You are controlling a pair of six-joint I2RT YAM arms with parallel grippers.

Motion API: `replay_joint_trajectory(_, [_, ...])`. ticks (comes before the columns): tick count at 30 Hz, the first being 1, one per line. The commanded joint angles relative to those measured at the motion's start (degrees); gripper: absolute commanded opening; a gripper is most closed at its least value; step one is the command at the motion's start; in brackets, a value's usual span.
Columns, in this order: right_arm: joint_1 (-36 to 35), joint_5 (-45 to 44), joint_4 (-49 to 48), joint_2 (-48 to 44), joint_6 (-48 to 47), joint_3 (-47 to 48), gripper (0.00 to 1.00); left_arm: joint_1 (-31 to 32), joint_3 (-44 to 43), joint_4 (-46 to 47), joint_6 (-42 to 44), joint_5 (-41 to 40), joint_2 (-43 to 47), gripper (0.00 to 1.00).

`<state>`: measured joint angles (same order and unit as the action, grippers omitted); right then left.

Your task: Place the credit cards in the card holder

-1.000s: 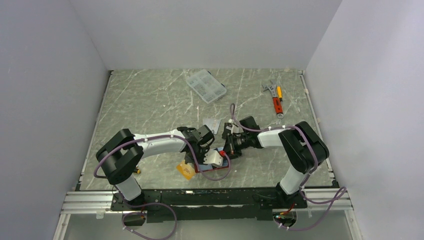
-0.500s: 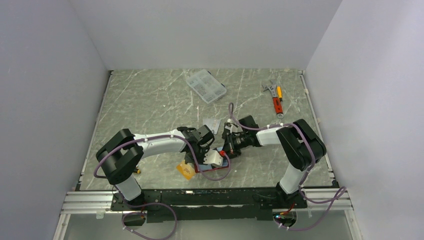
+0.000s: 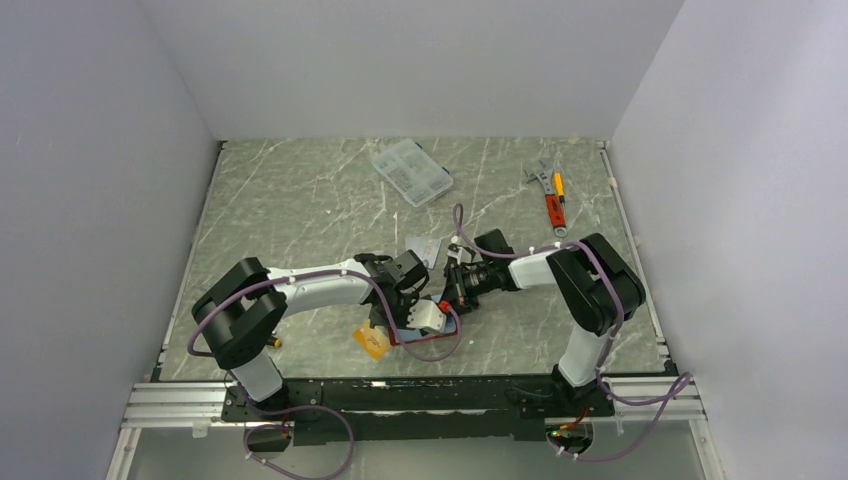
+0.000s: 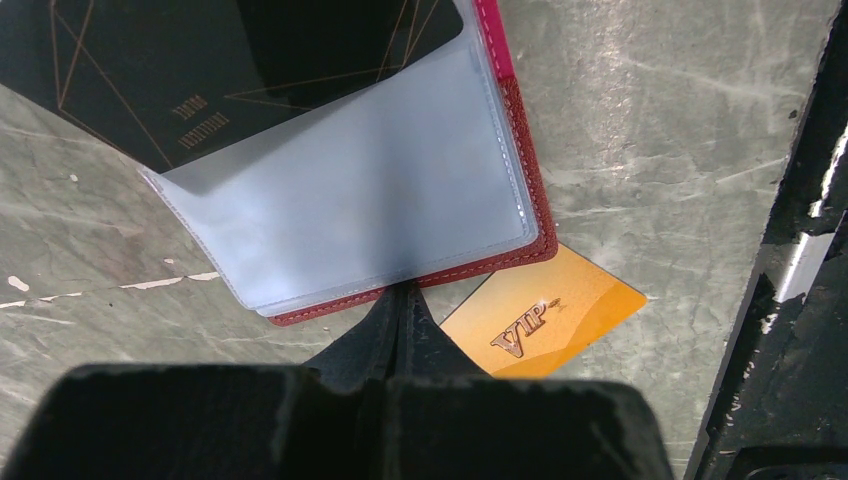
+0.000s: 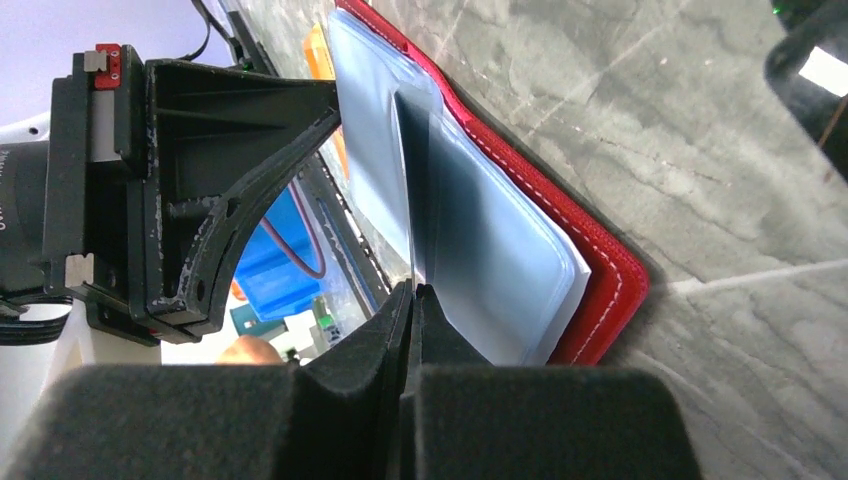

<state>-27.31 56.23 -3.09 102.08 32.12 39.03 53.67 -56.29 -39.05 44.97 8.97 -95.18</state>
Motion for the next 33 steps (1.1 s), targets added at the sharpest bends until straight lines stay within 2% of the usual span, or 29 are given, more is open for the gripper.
replay_joint_trajectory(1, [-0.1, -1.4, -2.1, 0.1, -1.3, 1.5, 0.0, 0.1, 0.2, 1.6, 1.4, 0.1, -0.5, 0.0])
replay_joint_trajectory(12, [-1.3, -5.5, -9.1, -0.7, 3.6, -1.4, 0.0, 0.1, -0.4, 1.1, 1.4, 0.2, -0.7, 0.0])
replay_joint_trajectory(24, [-4.6, -9.1, -12.4, -2.8, 7.9, -5.3, 0.0, 0.1, -0.5, 1.1, 1.4, 0.3, -0.8, 0.0])
replay_joint_trajectory(27, [-5.8, -12.8, -10.2, -4.0, 8.4, -5.7, 0.06, 0.1, -0.5, 1.1, 1.5, 0.3, -0.8, 0.0])
replay_joint_trajectory(33, [-6.8, -20.7, -1.3, -10.1, 6.8, -4.7, 0.32, 0.1, 0.1, 1.4, 1.5, 0.2, -0.4, 0.0])
